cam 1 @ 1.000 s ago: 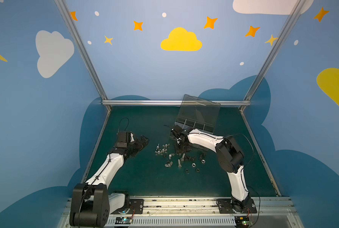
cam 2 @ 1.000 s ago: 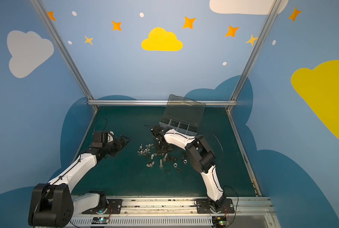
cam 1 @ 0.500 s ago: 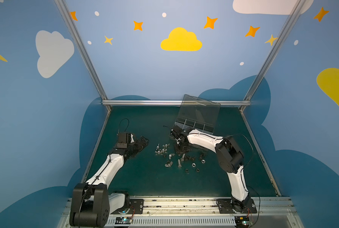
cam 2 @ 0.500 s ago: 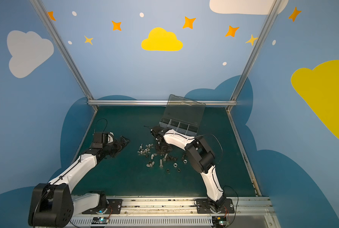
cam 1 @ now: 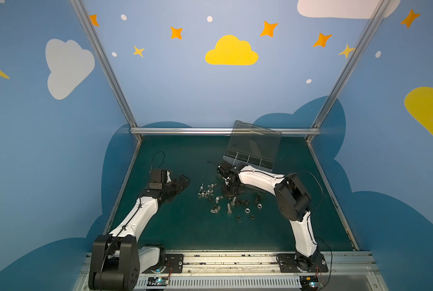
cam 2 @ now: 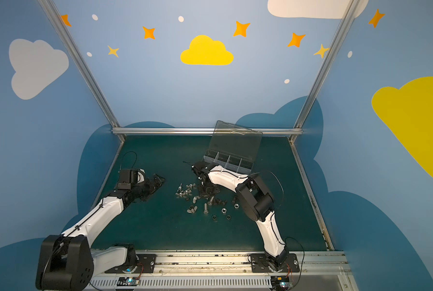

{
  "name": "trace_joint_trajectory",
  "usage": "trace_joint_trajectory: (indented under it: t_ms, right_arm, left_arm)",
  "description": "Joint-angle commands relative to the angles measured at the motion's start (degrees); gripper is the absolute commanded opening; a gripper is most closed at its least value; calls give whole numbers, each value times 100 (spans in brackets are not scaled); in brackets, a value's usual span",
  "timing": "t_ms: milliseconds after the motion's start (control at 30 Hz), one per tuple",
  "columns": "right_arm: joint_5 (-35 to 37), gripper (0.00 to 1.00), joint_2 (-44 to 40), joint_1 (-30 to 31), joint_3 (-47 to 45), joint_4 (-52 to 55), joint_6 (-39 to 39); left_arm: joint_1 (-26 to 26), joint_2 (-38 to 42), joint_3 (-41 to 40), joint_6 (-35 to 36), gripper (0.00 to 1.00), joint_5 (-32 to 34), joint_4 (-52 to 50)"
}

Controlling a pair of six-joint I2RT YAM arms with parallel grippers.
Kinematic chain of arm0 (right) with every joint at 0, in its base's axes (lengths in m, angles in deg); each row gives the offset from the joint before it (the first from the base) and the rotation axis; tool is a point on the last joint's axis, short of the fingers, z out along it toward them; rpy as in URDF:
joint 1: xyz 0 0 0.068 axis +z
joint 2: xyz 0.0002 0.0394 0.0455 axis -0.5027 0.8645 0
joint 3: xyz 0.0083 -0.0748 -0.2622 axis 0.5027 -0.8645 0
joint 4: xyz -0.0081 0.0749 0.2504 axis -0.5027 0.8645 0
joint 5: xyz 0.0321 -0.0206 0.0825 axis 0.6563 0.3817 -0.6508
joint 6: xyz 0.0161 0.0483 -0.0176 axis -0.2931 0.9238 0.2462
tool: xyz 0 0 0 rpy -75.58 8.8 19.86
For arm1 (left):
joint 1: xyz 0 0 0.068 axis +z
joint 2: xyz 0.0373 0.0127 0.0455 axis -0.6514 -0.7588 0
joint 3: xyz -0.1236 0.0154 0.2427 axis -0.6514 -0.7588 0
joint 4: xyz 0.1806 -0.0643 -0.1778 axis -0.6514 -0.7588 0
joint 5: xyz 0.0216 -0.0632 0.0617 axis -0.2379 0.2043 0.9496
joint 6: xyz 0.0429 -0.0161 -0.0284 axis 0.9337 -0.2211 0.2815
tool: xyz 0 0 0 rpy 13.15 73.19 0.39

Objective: Sort the screws and nuts into containers
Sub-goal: Pick up the nut from the center of the table.

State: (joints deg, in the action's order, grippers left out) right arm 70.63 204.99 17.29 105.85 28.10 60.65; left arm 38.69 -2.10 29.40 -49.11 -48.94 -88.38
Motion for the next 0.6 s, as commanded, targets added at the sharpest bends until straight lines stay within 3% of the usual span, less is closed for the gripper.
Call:
trace_joint_trajectory:
  t_ms: [0, 167, 567]
  right_arm:
    - [62, 11, 92, 23, 174, 169, -124]
    - [128, 0, 15, -11, 325, 202, -382]
    - [-242, 0, -297, -358, 1193, 528, -1174]
  left_arm:
    - [-3, 74, 6, 25, 100, 48, -117]
    - [-7, 49, 2, 25, 100, 33, -112]
    - [-4, 104, 14, 25, 100, 19, -130]
